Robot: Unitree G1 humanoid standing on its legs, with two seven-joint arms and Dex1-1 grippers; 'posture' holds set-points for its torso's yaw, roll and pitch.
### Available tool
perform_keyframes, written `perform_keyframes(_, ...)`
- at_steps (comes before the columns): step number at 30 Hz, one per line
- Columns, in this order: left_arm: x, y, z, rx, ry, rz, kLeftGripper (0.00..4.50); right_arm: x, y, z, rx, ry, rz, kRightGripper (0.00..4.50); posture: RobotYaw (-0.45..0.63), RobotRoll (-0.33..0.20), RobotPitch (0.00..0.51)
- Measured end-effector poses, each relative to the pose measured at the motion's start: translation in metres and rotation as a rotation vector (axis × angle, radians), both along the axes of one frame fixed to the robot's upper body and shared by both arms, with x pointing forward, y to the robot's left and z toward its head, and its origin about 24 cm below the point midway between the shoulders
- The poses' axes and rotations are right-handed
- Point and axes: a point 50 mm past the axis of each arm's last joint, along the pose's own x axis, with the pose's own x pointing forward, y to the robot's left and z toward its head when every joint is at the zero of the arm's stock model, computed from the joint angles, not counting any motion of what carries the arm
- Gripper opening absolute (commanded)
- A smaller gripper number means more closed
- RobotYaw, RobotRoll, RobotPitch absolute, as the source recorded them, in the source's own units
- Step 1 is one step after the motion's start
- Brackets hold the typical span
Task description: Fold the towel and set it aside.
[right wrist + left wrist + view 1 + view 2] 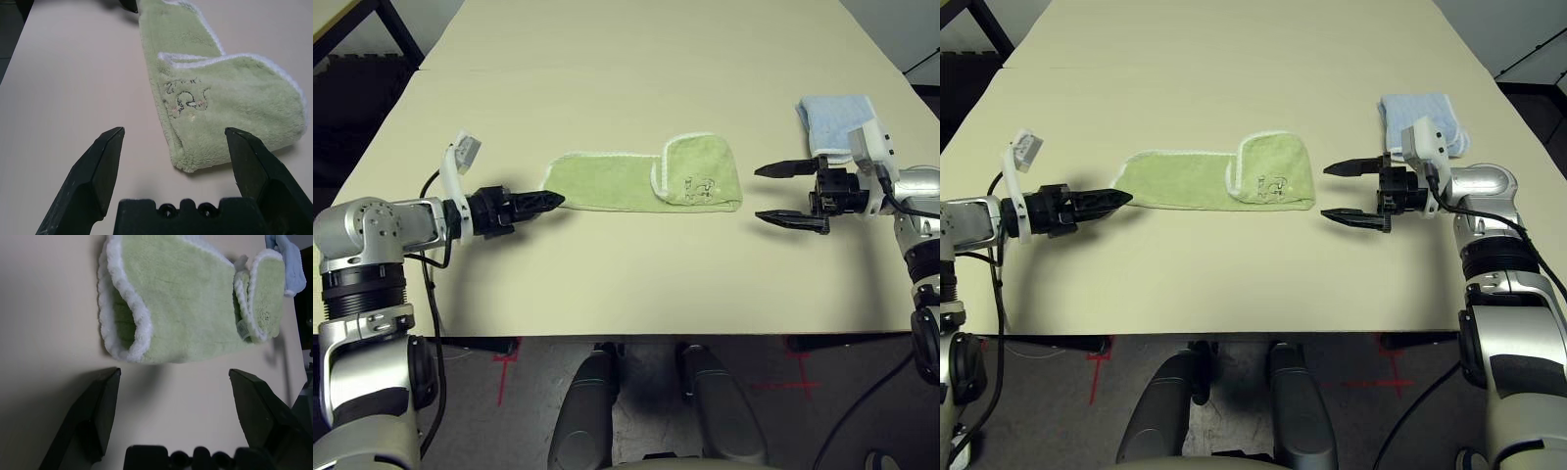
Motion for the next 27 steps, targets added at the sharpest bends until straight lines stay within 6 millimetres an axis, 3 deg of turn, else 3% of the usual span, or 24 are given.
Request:
perform_keyframes(11,0.01,0.002,0.002,-0.018,-0.007,0.086,4.5,0.0,0.0,-0.001,0.001,0.001,-0.008,4.46,-0.06,0.0,0.198)
perform_keyframes(14,0.011,0.002,0.002,-0.013,-0.008,0.099,3.93,0.0,0.0,-0.001,0.001,-0.001,-0.012,4.5,-0.06,0.0,0.198)
perform_keyframes(24,0.014,0.004,-0.004,-0.024,0.006,0.149,0.05,0.0,0.0,-0.002,-0.004,0.0,-0.016,4.5,-0.06,0.0,0.194)
perform_keyframes(27,0.014,0.004,-0.004,-0.03,0.008,0.16,0.05,0.0,0.0,-0.002,-0.008,0.0,-0.017,4.5,-0.06,0.0,0.192)
